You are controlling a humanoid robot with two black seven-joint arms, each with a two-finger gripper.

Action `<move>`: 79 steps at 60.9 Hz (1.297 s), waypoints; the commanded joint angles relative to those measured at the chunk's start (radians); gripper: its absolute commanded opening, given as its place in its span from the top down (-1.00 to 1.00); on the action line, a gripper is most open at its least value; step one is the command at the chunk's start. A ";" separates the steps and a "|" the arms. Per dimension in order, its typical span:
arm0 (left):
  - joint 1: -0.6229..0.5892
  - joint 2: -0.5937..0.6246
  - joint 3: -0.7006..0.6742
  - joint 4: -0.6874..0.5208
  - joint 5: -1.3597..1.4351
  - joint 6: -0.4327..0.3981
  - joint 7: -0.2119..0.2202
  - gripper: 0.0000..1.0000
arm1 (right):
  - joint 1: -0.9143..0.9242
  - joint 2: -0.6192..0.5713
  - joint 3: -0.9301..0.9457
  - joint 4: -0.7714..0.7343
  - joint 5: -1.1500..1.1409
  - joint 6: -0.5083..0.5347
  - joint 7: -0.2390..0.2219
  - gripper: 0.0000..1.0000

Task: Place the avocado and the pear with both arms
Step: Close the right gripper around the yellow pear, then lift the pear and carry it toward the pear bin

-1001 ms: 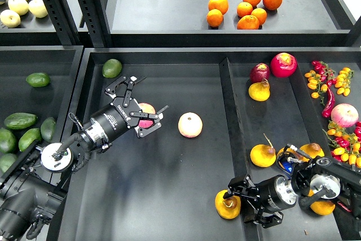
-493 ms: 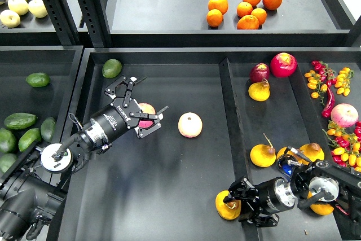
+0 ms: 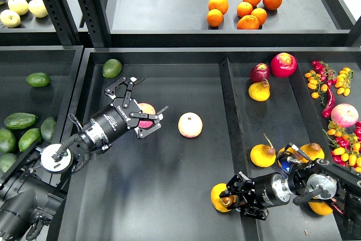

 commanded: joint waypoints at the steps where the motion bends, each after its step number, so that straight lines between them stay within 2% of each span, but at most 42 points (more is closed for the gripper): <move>1: 0.000 0.000 -0.001 0.000 0.000 0.000 -0.001 -0.97 | 0.000 0.002 0.033 0.001 0.000 0.000 0.000 0.79; 12: 0.002 0.000 -0.001 -0.001 0.000 0.000 -0.001 -0.97 | 0.000 0.013 0.093 0.007 0.008 0.000 0.000 0.89; 37: 0.011 0.000 0.000 -0.005 0.000 0.000 -0.001 -0.97 | 0.015 -0.016 0.200 0.068 0.184 0.000 0.000 0.92; 69: 0.011 0.000 0.002 -0.005 0.000 0.000 -0.001 -0.97 | 0.010 -0.326 0.168 0.162 0.350 0.000 0.000 0.92; 79: 0.011 0.000 0.000 -0.005 0.000 0.000 -0.001 -0.97 | 0.003 -0.390 0.123 0.162 0.381 0.000 0.000 0.91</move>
